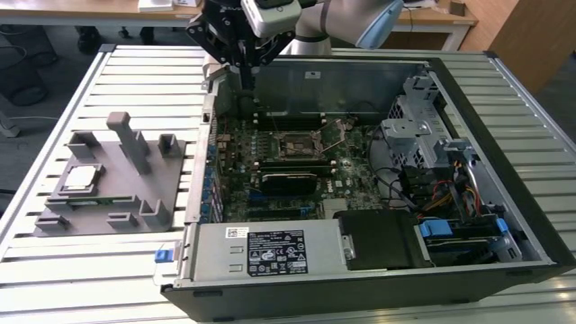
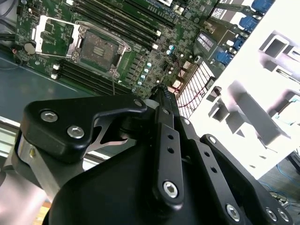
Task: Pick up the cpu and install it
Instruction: 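Reach for the cpu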
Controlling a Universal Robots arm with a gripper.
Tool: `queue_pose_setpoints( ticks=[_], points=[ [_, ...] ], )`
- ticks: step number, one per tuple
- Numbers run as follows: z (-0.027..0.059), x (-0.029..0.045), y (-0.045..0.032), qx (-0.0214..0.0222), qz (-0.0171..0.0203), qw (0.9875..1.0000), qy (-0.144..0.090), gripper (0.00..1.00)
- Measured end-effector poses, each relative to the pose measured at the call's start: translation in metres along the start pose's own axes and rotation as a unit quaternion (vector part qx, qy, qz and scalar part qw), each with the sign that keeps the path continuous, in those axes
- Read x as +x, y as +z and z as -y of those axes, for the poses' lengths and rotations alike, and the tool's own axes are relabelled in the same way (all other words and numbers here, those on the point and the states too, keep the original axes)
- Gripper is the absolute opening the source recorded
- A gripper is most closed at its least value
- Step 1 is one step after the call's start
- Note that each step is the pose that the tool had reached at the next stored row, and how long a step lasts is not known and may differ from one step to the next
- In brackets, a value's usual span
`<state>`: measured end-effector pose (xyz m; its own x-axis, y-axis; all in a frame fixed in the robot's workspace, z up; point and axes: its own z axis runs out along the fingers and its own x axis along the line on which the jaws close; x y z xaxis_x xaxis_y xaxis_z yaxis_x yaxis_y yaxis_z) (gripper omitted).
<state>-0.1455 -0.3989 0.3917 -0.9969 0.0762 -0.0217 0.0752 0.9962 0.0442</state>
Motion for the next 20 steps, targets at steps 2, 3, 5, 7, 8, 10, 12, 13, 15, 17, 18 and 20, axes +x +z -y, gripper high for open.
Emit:
queue_pose_setpoints(
  ticks=[2,3,5,7,8,10,12,13,15,17,18,20],
  points=[
    [0.0001,0.0008,0.0000,0.0000,0.0000,1.0000,0.000,0.11],
    [0.0001,0.0013,0.0000,0.0000,0.0000,1.0000,0.000,0.11],
    [0.0002,0.0022,0.0000,0.0000,0.0000,1.0000,0.000,0.11],
    [0.0002,0.0031,0.0000,0.0000,0.0000,1.0000,0.000,0.11],
    [0.0003,0.0036,0.0000,0.0000,0.0000,1.0000,0.000,0.11],
    [0.0003,0.0046,0.0000,0.0000,0.0000,1.0000,0.000,0.11],
    [0.0004,0.0055,0.0001,0.0000,0.0000,1.0000,0.000,0.11],
    [0.0005,0.0061,0.0001,0.0000,0.0000,1.0000,0.000,0.11],
    [0.0005,0.0071,0.0001,0.0000,0.0000,1.0000,0.000,0.11],
    [0.0006,0.0080,0.0001,0.0000,0.0000,1.0000,0.000,0.11],
    [0.0006,0.0084,0.0001,0.0000,0.0000,1.0000,0.000,0.11],
    [0.0007,0.0093,0.0001,0.0000,0.0000,1.0000,0.000,0.11]
  ],
)
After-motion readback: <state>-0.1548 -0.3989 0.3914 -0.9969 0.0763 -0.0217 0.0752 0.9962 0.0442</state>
